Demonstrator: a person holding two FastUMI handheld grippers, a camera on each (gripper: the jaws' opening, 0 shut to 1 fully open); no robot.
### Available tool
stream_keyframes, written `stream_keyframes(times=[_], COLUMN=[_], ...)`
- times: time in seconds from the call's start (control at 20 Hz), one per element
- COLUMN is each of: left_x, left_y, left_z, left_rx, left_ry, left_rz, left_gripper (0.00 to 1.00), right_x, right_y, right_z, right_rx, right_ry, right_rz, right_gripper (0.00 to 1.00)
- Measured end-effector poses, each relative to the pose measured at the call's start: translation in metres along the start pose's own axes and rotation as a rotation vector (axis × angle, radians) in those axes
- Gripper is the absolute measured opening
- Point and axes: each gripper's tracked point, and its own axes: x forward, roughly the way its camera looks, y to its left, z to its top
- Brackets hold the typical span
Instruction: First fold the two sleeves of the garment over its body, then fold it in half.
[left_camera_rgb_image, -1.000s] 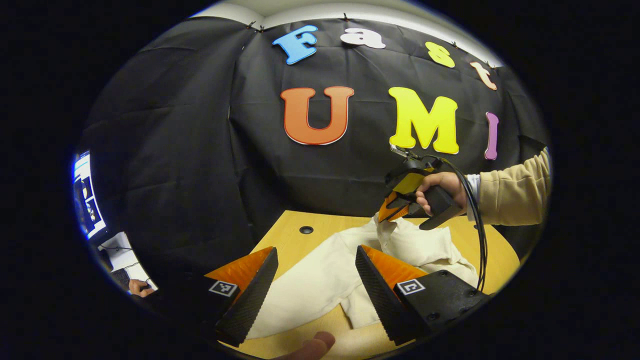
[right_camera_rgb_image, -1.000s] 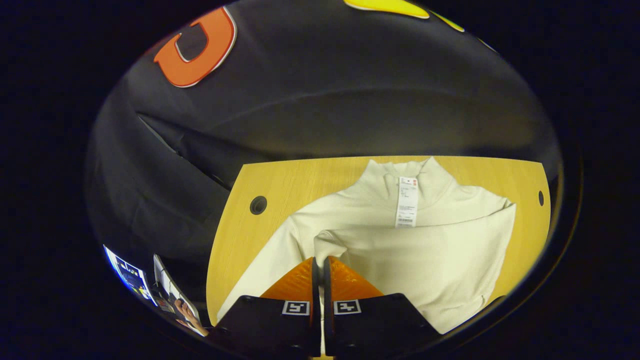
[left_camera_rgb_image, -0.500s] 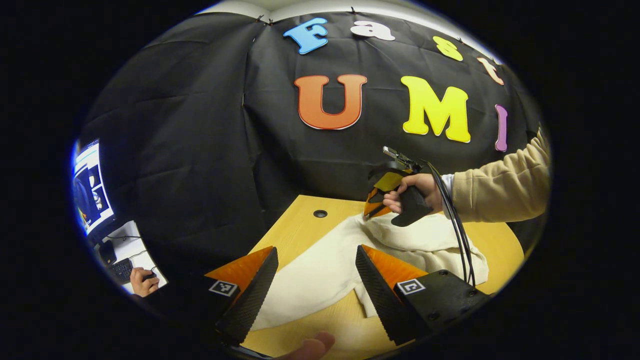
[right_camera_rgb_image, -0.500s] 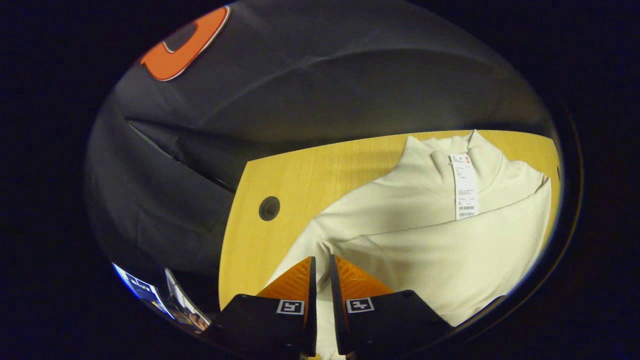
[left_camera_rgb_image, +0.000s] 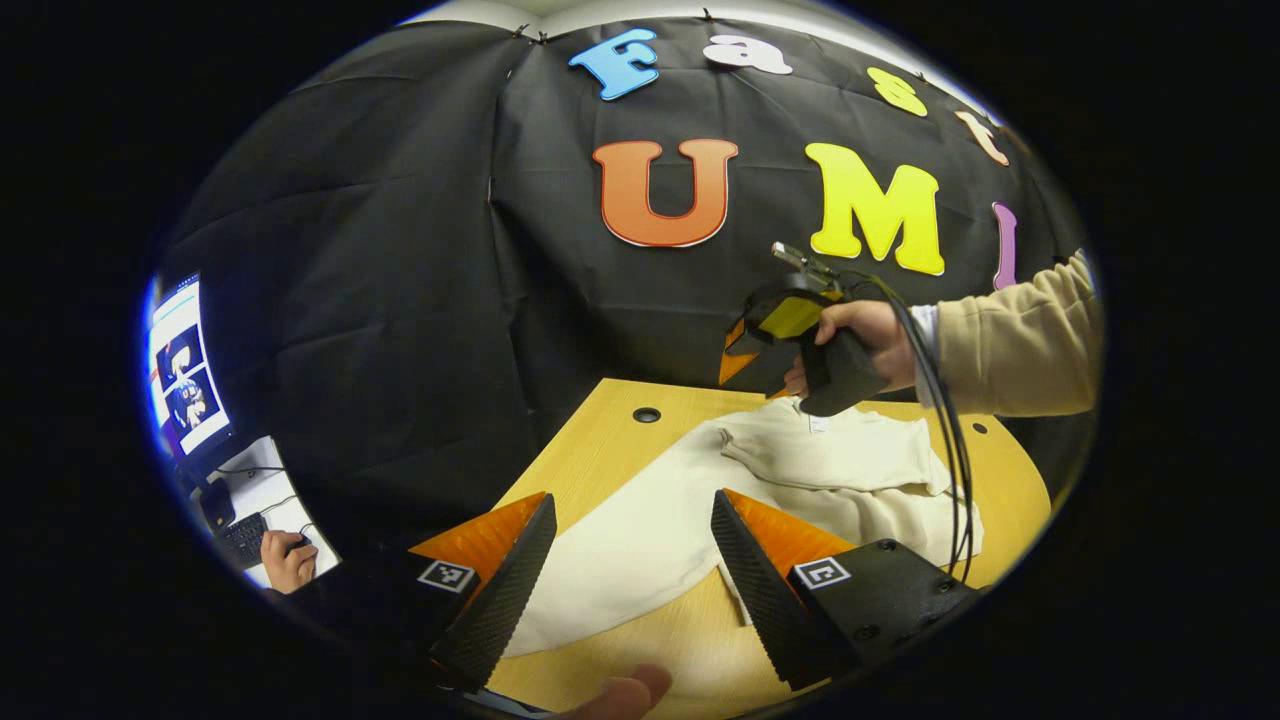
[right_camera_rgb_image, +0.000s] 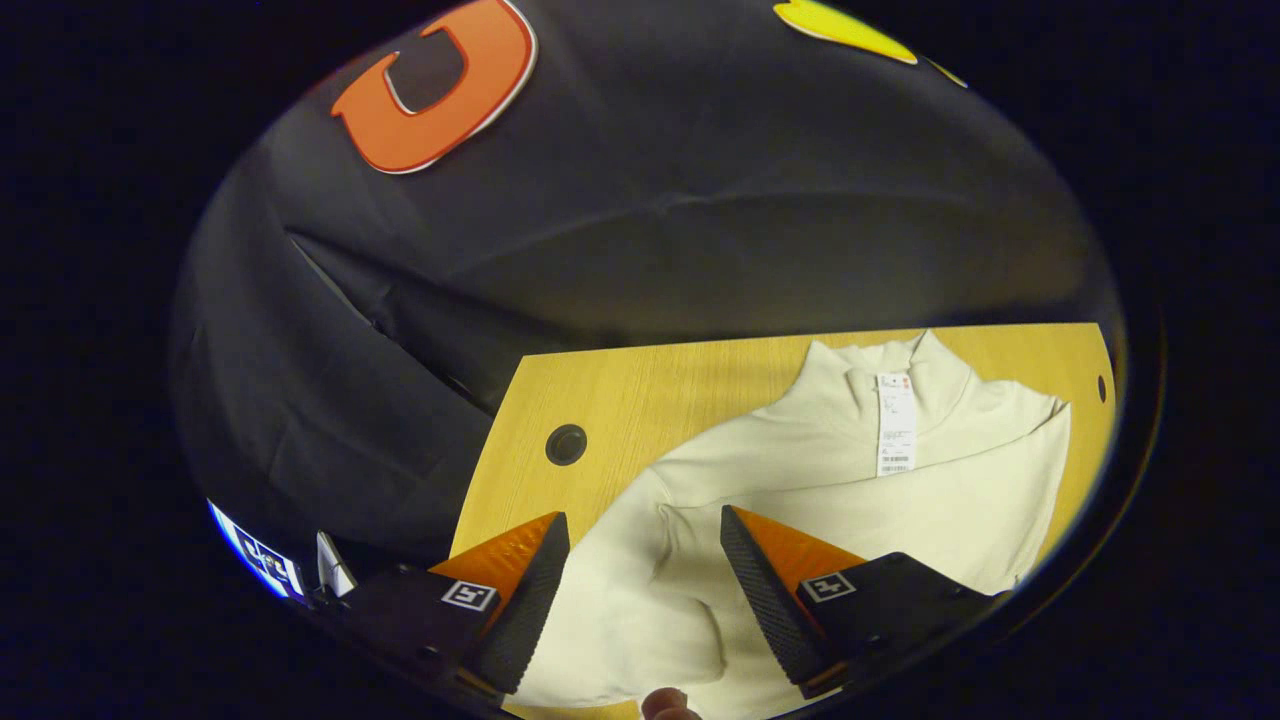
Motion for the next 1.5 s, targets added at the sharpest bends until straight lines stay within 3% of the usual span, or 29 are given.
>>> stream_keyframes(times=[0.05,0.1,0.35,0.8,0.85,0.9,1.0,1.2,1.5], left_x=[-0.001,-0.001,0.002,0.01,0.012,0.013,0.017,0.021,0.027], left_y=[0.003,0.008,0.034,0.05,0.054,0.056,0.063,0.083,0.097], left_z=[0.0,-0.003,-0.016,-0.052,-0.057,-0.063,-0.077,-0.111,-0.158], left_rx=[0.001,-0.001,-0.018,-0.154,-0.167,-0.178,-0.201,-0.263,-0.357], left_ry=[0.005,0.014,0.079,0.187,0.204,0.221,0.262,0.362,0.507], left_rz=[0.008,0.019,0.114,0.208,0.22,0.232,0.256,0.337,0.415], left_gripper=[0.99,0.99,0.99,1.0,1.0,1.0,1.0,0.99,1.0], right_x=[-0.014,-0.028,-0.13,-0.327,-0.35,-0.369,-0.408,-0.474,-0.515], right_y=[0.0,-0.002,-0.025,-0.154,-0.168,-0.182,-0.203,-0.235,-0.246], right_z=[0.006,0.013,0.058,0.117,0.121,0.123,0.122,0.102,0.041], right_rx=[-0.016,-0.023,-0.035,-0.14,-0.154,-0.165,-0.185,-0.178,-0.195], right_ry=[-0.017,-0.038,-0.218,-0.59,-0.635,-0.678,-0.756,-0.867,-0.86], right_rz=[0.002,-0.001,0.021,-0.172,-0.199,-0.225,-0.272,-0.343,-0.35], right_gripper=[0.9,0.95,0.95,0.95,0.89,0.9,0.95,0.95,0.92])
